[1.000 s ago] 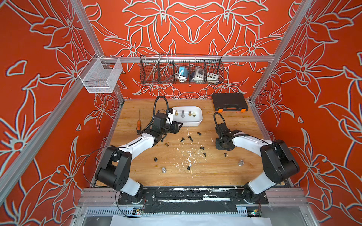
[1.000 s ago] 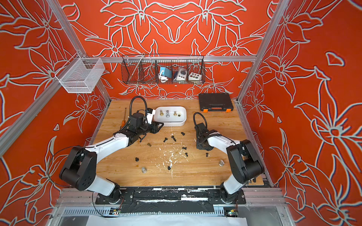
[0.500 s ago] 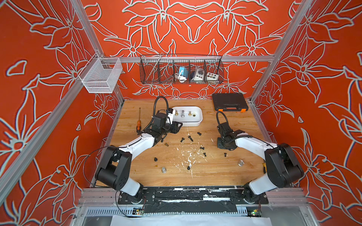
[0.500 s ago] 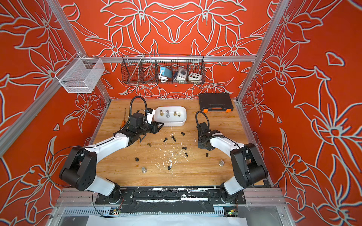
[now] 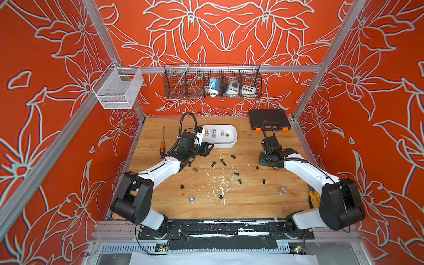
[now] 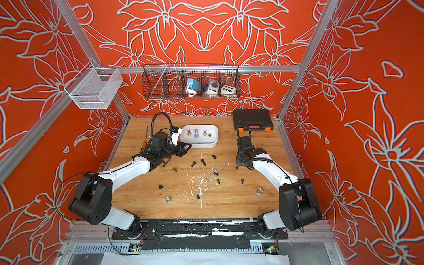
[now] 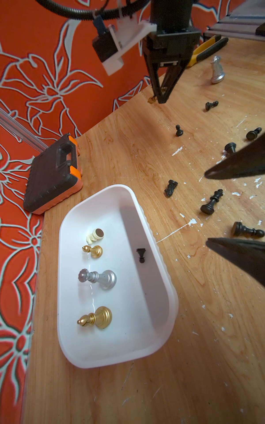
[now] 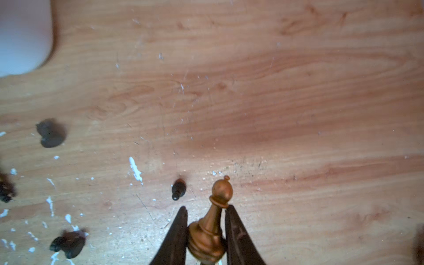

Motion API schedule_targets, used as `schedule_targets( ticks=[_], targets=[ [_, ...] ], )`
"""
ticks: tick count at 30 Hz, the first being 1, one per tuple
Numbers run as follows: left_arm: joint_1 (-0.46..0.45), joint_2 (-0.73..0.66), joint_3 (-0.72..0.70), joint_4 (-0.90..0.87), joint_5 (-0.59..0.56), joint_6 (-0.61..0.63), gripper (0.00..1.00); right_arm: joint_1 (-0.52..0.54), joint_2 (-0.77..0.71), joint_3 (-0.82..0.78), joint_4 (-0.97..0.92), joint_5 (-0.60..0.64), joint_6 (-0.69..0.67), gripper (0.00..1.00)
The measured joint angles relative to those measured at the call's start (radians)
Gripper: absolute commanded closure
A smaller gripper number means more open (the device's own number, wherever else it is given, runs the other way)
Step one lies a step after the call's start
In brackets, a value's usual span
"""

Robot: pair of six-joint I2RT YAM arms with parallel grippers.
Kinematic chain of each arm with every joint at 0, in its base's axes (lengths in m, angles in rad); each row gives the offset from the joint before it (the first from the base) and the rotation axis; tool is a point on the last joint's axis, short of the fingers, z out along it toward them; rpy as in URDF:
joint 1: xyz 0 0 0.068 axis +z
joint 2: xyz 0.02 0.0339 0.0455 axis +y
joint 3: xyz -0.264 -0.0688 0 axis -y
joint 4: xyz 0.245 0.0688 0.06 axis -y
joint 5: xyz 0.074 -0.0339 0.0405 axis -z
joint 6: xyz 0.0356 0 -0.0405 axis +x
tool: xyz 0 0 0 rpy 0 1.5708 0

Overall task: Put the chess pieces into the storage box
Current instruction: Pick up the chess piece at the center of the board, then place the chess piece in the storage box.

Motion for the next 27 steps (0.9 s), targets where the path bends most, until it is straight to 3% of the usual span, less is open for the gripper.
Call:
schedule_targets(
  ticks=[6, 16, 27],
  targets=[
    [0.000, -0.020, -0.001, -0.001, -0.003, 0.001, 0.57, 0.000, 0.038, 0.106, 0.025, -0.013, -0.050, 0.73],
    [0.000, -0.072, -0.033, -0.018, -0.023, 0.016, 0.57, 0.013, 0.237, 0.309, 0.074, -0.100, -0.097, 0.73],
    [0.000, -0.082, -0.040, -0.030, -0.035, 0.018, 0.57, 0.107, 0.455, 0.594, 0.084, -0.171, -0.133, 0.73]
  ],
)
